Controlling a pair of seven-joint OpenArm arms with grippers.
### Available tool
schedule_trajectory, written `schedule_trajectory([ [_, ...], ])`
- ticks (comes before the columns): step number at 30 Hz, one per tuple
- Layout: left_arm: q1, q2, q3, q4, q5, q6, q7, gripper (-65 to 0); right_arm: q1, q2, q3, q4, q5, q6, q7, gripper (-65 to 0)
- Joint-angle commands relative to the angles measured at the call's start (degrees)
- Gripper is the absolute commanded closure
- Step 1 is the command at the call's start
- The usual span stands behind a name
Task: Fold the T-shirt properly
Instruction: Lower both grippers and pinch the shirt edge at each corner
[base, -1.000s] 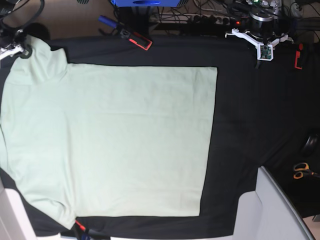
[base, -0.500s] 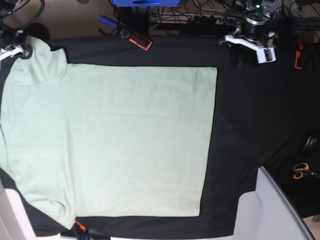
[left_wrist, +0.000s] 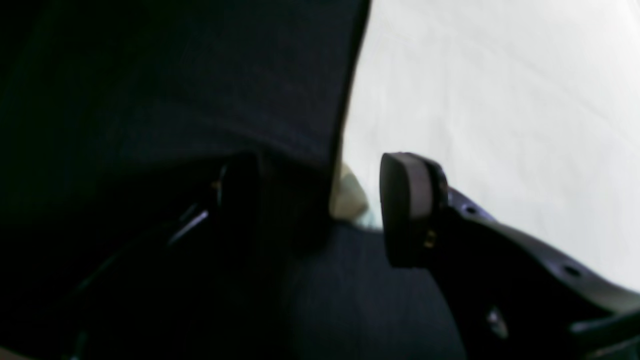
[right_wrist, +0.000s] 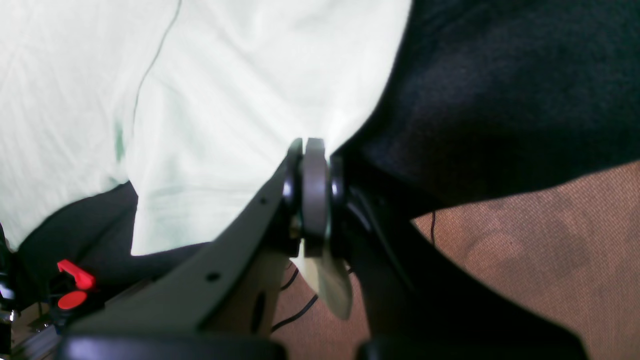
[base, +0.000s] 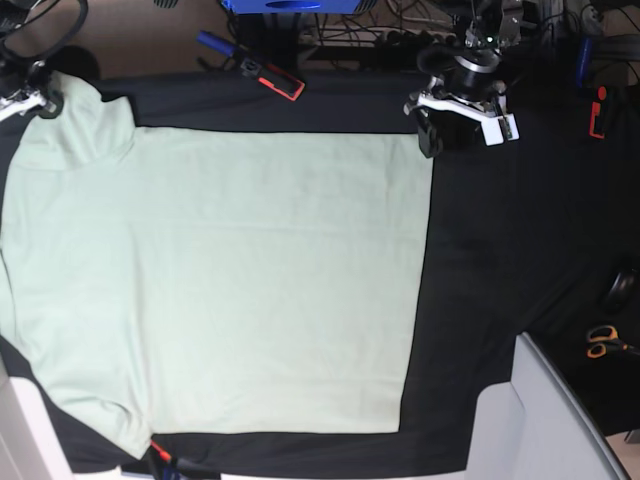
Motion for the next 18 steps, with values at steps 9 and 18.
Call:
schedule_trajectory([
  [9, -2.2, 0.4, 6.3, -2.8, -0.2, 0.2, 1.3, -38.1, 0.2, 1.0, 0.1, 0.7, 0.7, 0.4, 0.5, -0.1],
  [18, -2.0, 1.1, 7.6, -2.9, -0.5, 0.2, 1.3, -19.8, 0.2, 1.0, 0.1, 0.7, 0.6, 0.4, 0.5, -0.1],
])
